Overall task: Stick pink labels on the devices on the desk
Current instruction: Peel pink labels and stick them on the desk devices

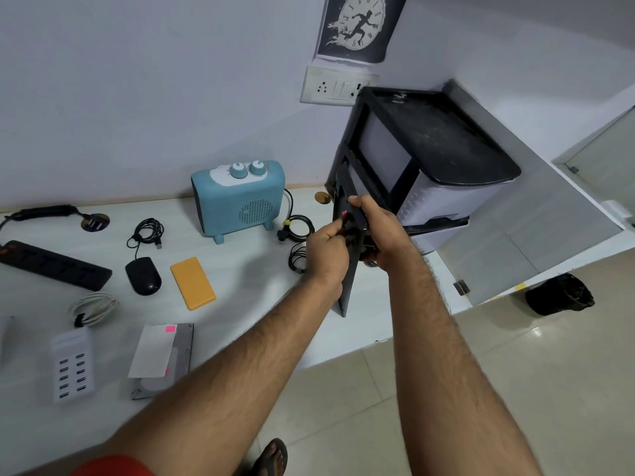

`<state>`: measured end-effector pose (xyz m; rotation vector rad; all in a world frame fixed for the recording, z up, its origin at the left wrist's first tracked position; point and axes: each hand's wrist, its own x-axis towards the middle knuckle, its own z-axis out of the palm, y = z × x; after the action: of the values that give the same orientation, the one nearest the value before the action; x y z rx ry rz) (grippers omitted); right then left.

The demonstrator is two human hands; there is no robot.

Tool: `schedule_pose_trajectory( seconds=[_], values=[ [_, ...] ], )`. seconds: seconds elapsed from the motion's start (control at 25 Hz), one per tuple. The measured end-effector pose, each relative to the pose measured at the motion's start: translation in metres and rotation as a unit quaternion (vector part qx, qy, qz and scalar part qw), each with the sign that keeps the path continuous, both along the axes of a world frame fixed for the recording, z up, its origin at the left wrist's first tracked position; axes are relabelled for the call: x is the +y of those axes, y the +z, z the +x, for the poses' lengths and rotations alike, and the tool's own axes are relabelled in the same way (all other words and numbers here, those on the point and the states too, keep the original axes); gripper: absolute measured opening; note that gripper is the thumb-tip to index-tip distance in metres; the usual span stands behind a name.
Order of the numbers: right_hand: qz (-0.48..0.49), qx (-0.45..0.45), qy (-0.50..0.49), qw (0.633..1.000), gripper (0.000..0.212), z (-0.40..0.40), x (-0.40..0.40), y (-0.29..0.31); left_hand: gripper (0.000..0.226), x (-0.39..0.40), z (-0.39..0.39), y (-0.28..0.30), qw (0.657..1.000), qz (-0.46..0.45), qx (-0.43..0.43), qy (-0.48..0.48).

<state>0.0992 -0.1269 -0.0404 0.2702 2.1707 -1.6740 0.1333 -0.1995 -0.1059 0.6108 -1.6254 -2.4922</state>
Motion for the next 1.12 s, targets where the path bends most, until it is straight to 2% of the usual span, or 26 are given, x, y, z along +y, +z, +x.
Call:
schedule_pose_trajectory(
  seconds=[0.28,0.52,0.72,0.88,1.12],
  values=[
    [-0.001,0.005,0.015,1.000,0.040,-0.003,-0.001,-0.003,0.051,0.001,0.003,0.014,0.999,0.025,-0.020,0.017],
    [-0.002,0.014,0.012,1.000,0.026,-0.003,-0.001,-0.003,0.049,-0.001,-0.002,0.021,0.997,0.051,-0.050,0.012],
    [0.000,0.015,0.018,1.000,0.026,-0.007,0.001,-0.005,0.045,-0.001,-0.007,0.018,0.998,0.027,-0.044,-0.024],
    [0.007,0.012,0.009,1.000,0.040,-0.010,0.001,-0.009,0.051,0.001,-0.003,0.015,0.999,-0.006,-0.015,-0.039],
    [0.012,0.009,0.003,1.000,0.047,-0.010,0.001,-0.012,0.058,-0.001,0.005,0.012,0.999,-0.004,0.004,-0.036]
  ],
)
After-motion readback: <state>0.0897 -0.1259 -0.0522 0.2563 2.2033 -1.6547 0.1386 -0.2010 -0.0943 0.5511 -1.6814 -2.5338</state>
